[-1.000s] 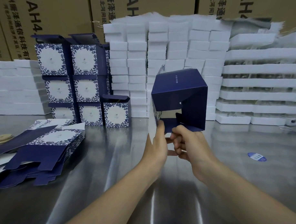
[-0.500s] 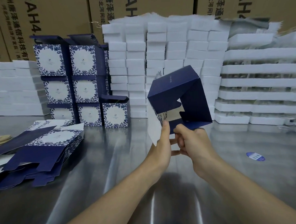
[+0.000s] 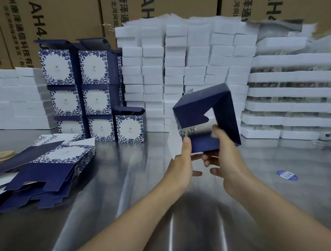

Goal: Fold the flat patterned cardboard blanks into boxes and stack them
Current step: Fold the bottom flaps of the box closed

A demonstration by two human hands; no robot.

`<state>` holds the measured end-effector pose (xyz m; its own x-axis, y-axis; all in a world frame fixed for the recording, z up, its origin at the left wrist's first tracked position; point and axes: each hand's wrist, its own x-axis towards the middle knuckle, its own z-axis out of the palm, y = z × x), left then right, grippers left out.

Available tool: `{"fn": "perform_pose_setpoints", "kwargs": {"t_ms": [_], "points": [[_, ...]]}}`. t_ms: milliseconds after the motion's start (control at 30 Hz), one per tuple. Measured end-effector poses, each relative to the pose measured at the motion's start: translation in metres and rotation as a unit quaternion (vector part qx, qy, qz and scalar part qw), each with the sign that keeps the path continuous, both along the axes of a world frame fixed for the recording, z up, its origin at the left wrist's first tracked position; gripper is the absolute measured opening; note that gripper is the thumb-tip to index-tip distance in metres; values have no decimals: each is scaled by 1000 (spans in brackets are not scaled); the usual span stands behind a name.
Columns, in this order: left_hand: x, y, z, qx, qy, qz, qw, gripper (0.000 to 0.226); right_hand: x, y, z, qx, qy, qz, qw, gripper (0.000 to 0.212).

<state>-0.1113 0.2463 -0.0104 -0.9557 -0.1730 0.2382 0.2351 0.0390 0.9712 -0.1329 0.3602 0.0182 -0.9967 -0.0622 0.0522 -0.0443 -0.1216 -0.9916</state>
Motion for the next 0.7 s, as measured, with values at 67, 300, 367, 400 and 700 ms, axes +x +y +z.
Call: {"fn": "perform_pose_setpoints", "kwargs": {"t_ms": [67, 300, 367, 400, 700], "points": [[2, 0, -1, -46, -19, -12, 999, 66, -2, 3, 0, -32, -20, -19, 999, 66], [-1, -4, -4, -63, -33, -52, 996, 50, -3, 2, -2, 21, 69, 0, 997, 51], [-1, -7, -8, -73, -38, -51, 995, 51, -5, 5, -1, 19, 93, -14, 995, 43], [-1, -8, -9, -82, -32, -50, 995, 51, -6, 7, -1, 18, 104, -26, 994, 38], [-13, -33, -3, -12, 114, -30, 993, 111, -22, 22, -3, 62, 175, -74, 980, 27]]}}
